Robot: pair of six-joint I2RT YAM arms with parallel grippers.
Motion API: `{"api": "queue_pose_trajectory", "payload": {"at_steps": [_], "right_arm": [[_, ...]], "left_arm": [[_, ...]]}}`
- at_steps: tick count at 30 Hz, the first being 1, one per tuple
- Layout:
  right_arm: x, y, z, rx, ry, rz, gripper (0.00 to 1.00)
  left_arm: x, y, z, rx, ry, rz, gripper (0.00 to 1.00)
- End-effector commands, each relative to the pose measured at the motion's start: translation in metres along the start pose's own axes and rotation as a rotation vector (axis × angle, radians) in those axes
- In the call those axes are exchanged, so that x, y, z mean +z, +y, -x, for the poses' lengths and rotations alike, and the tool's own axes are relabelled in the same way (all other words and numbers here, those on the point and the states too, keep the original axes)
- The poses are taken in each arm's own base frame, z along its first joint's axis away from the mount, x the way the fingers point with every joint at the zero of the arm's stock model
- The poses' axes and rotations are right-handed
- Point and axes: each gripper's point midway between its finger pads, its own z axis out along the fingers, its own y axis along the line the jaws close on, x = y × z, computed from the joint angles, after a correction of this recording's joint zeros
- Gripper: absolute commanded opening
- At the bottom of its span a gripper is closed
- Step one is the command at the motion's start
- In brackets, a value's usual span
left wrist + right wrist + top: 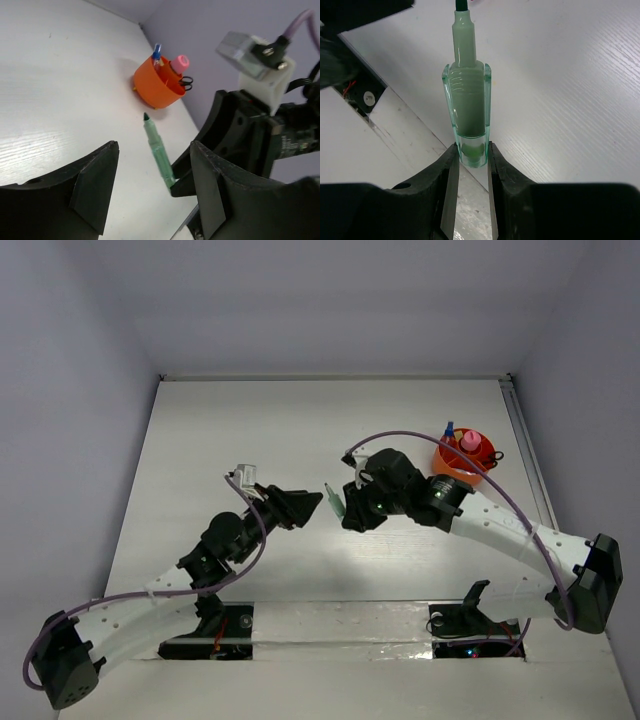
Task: Sort the stationery into containers
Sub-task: Close the pen cap on the pen.
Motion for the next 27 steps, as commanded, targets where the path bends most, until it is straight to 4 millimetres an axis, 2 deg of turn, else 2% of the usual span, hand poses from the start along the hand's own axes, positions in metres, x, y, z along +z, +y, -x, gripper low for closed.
{"api": "queue_pose_trajectory", "payload": {"at_steps": [1,5,6,8,13,20,27], "right_arm": [[-0.005,0.011,0.026,-0.031,-0.082,0.045,0.00],[-0.002,0.011,0.023,-0.032,-0.070,0.055,0.00],[-0.001,0.013,0.025,-0.034,-0.079,0.063,0.00],[-0.002,0.014,0.024,-0.037,-0.078,0.073,0.00],[0.006,0.013,0.017,-0.033,-0.051,0.078,0.00],[0.009,0.012,0.011,-0.031,-0.034,0.085,0.00],[0.014,0.010,-0.006,-0.030,0.025,0.077,0.00]], "left_arm": [[0.005,0.002,-0.009,0.001,0.033,0.004,0.55],[0.014,-0.009,-0.007,-0.016,0.018,-0.044,0.54],[0.016,-0.006,-0.009,-0.021,0.020,-0.036,0.54],[0.018,-0.012,-0.004,-0.036,-0.006,-0.063,0.52],[0.029,-0.017,-0.008,-0.036,0.008,-0.081,0.46],[0.040,-0.010,-0.014,-0.022,0.020,-0.051,0.28],[0.046,-0.008,-0.008,-0.003,-0.008,-0.031,0.25]]}}
